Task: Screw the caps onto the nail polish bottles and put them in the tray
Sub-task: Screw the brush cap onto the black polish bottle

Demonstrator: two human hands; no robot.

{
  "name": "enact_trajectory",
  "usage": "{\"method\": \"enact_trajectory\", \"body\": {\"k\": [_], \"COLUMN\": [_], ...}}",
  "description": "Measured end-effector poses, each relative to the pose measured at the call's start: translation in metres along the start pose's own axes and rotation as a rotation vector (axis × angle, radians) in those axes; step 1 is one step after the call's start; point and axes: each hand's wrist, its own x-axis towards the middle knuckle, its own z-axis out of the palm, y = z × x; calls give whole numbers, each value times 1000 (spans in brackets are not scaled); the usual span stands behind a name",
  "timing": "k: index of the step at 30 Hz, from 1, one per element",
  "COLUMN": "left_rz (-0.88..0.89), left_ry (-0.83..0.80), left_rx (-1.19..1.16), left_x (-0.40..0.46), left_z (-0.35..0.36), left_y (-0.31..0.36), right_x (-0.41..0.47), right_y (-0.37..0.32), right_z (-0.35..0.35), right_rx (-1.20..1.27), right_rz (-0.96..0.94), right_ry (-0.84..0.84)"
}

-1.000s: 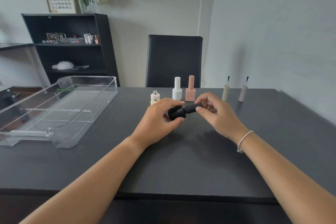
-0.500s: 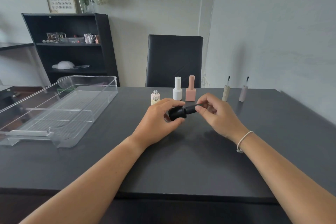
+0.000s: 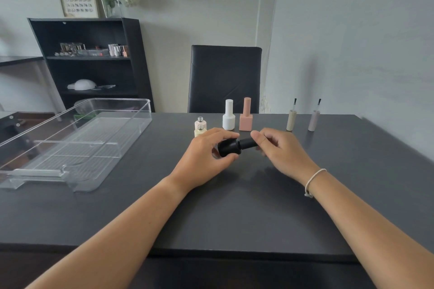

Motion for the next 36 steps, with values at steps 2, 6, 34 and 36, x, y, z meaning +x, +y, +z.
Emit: {"method": "enact_trajectory", "body": {"k": [2, 6, 34, 36], "left_rz": [-3, 3, -155, -145], "left_ry": [6, 18, -106, -152], "left_rx": [3, 7, 68, 135], "left_x": [0, 0, -1, -2], "left_z": [0, -1, 3, 5], "left_y": [0, -1, -9, -11], "right_x": [-1, -1, 6, 10], "right_y": [-1, 0, -4, -3], "right_z": [0, 0, -12, -20], "right_rx": [10, -8, 75, 58], "right_rz": [-18, -89, -53, -40], "right_ry": [3, -6, 184, 196]}}
